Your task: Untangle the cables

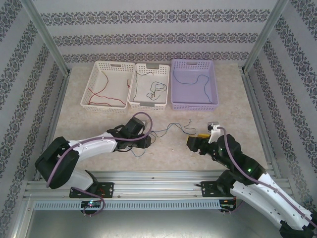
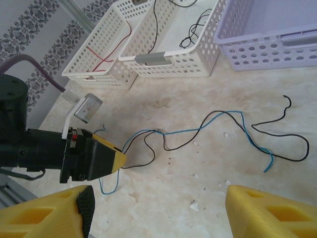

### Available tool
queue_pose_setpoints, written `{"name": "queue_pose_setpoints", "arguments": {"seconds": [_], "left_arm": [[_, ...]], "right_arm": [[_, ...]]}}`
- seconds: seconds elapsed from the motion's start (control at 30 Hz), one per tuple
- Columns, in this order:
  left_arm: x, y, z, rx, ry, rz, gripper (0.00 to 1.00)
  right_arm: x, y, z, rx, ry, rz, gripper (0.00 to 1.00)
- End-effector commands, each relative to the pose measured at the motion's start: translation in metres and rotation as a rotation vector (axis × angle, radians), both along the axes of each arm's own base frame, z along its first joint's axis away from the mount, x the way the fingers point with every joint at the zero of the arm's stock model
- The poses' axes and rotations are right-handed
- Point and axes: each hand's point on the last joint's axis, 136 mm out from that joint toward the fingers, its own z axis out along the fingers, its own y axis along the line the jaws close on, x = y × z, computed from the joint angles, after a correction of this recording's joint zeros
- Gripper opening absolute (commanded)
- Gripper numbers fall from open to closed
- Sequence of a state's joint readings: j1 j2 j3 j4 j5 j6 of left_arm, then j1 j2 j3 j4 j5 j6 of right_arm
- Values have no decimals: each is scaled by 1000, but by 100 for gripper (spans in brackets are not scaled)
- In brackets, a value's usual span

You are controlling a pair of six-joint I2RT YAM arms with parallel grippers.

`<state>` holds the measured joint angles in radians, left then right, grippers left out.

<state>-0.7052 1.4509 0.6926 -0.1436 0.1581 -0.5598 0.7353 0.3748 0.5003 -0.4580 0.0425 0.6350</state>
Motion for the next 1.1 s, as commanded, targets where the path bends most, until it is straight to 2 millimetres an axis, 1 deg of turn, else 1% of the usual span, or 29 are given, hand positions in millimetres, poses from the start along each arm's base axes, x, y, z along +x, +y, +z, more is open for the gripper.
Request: {"name": "queue_pose_setpoints", "arguments": {"seconds": [0.0, 0.1, 0.23, 0.3, 0.37, 0.53, 0.57, 0.6, 0.63, 0.73, 0.8, 0.83, 0.97, 1.07], "left_arm": [[6, -7, -1, -21, -12, -8, 36], [7, -6, -2, -10, -13, -5, 33], [8, -7, 4, -24, -24, -3, 29], [8, -11, 10, -50, -27, -7, 24], [7, -13, 15, -73, -29, -7, 15], [3, -18, 35, -148, -42, 0, 4], [2, -18, 38, -159, -44, 1, 2], [1, -18, 41, -171, -43, 3, 0], [-1, -19, 44, -184, -44, 2, 0], [-5, -20, 49, -220, -41, 7, 0], [-8, -22, 52, -243, -41, 8, 0], [-9, -23, 54, -257, -42, 10, 0], [-14, -25, 64, -319, -54, 22, 0], [-17, -25, 69, -347, -62, 34, 0]], "right_arm": [[1, 4, 2, 38, 0, 3, 71], [1, 3, 0, 36, 3, 1, 71], [2, 6, -2, 46, 8, 4, 71], [3, 10, -6, 59, 16, 11, 71], [6, 17, -13, 75, 34, 23, 71], [14, 46, -37, 120, 105, 87, 71], [17, 55, -38, 134, 111, 109, 71], [17, 60, -52, 124, 140, 122, 70], [19, 67, -58, 126, 154, 137, 70], [27, 88, -69, 118, 178, 177, 70], [32, 104, -69, 108, 189, 207, 70], [35, 110, -73, 97, 193, 215, 69], [47, 124, -87, 132, 229, 185, 68], [49, 141, -91, 188, 255, 208, 67]]}}
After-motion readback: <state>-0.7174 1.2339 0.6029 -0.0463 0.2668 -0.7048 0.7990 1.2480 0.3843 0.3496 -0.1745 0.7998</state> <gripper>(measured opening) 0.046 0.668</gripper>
